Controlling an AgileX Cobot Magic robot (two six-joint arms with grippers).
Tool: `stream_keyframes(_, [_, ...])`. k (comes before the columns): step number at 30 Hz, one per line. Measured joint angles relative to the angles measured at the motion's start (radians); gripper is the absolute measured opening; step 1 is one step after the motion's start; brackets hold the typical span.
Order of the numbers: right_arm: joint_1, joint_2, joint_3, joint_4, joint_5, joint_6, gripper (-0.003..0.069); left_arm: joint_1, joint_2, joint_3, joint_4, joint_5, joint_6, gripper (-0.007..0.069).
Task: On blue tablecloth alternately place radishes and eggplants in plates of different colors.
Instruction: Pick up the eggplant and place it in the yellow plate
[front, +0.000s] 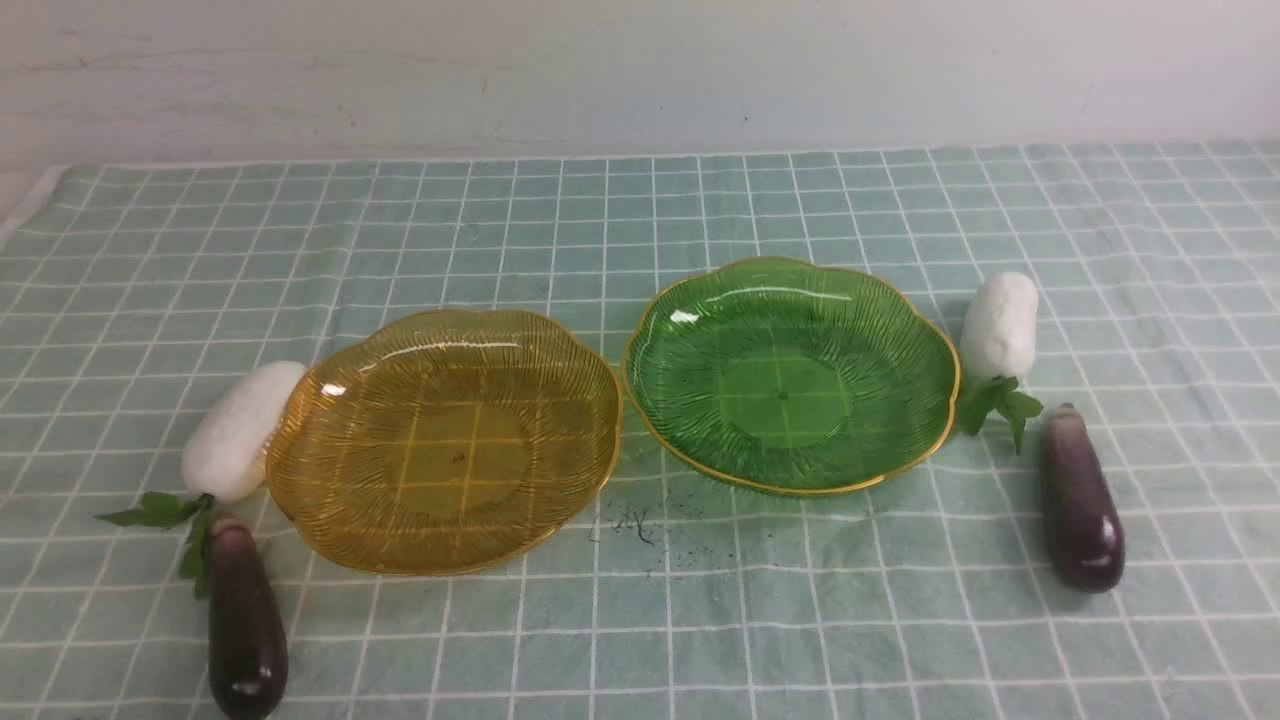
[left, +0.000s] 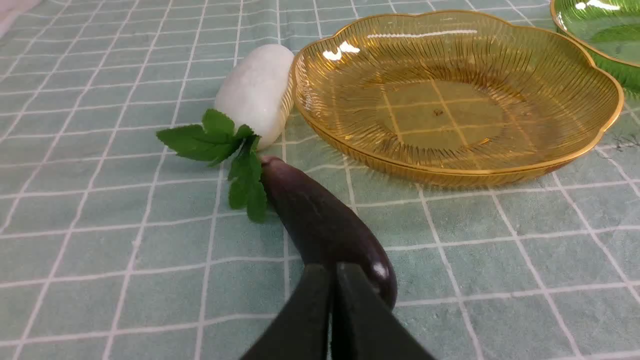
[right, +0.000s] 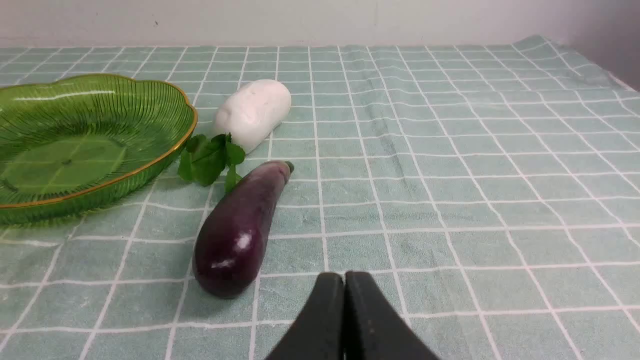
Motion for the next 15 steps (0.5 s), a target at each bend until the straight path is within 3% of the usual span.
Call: stream_keyframes(15, [0.0, 0.0, 0.0, 0.0, 0.0, 0.0, -0.0014, 0.0, 0.0, 0.0, 0.011, -0.005, 0.003, -0.0008])
